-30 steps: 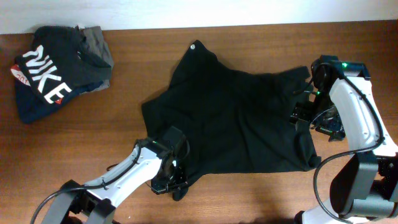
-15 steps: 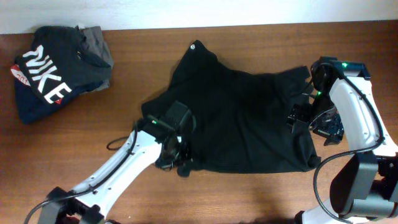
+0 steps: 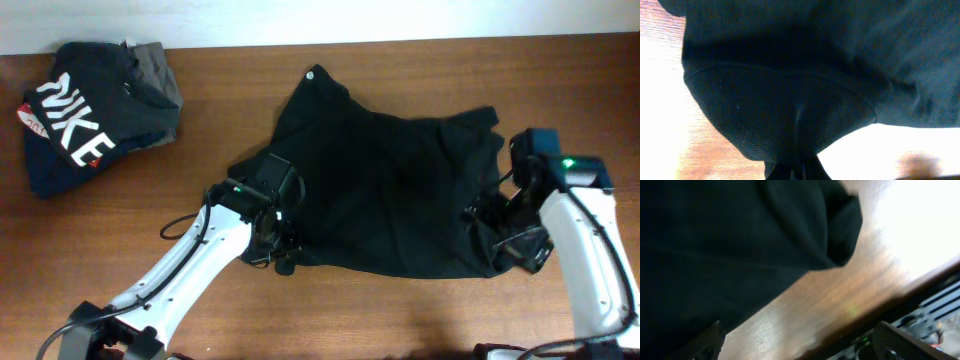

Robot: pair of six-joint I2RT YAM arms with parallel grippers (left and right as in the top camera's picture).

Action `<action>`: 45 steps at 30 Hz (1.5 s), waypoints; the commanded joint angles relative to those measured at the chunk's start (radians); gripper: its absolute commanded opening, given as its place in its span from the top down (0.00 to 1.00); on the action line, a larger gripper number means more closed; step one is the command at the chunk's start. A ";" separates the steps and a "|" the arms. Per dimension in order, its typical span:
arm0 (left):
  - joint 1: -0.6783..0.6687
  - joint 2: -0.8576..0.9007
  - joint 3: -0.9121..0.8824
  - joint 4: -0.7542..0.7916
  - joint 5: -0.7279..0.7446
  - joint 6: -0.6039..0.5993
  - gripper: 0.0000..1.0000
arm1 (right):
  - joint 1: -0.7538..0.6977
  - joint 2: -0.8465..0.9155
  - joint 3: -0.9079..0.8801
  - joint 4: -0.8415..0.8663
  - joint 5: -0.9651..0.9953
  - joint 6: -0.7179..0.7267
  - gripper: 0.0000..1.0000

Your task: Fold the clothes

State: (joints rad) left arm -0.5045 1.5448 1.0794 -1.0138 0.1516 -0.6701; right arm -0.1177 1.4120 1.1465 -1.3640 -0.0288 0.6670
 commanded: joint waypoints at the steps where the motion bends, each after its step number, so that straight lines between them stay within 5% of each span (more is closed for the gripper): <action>1: 0.004 -0.018 0.010 0.001 -0.019 0.019 0.99 | 0.006 0.007 -0.154 0.091 -0.025 0.155 0.01; 11: 0.004 -0.018 0.010 -0.009 -0.018 0.019 0.99 | 0.004 0.007 -0.410 0.443 0.002 0.297 0.01; 38: 0.004 -0.018 0.010 -0.016 -0.019 0.019 0.99 | 0.004 0.024 -0.470 0.639 0.278 0.325 0.01; 45: 0.004 -0.018 0.010 -0.016 -0.018 0.019 0.99 | 0.004 0.084 -0.476 0.648 0.277 0.330 0.13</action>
State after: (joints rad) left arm -0.5045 1.5448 1.0794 -1.0267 0.1448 -0.6701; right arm -0.1177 1.4765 0.6811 -0.7208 0.2127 0.9901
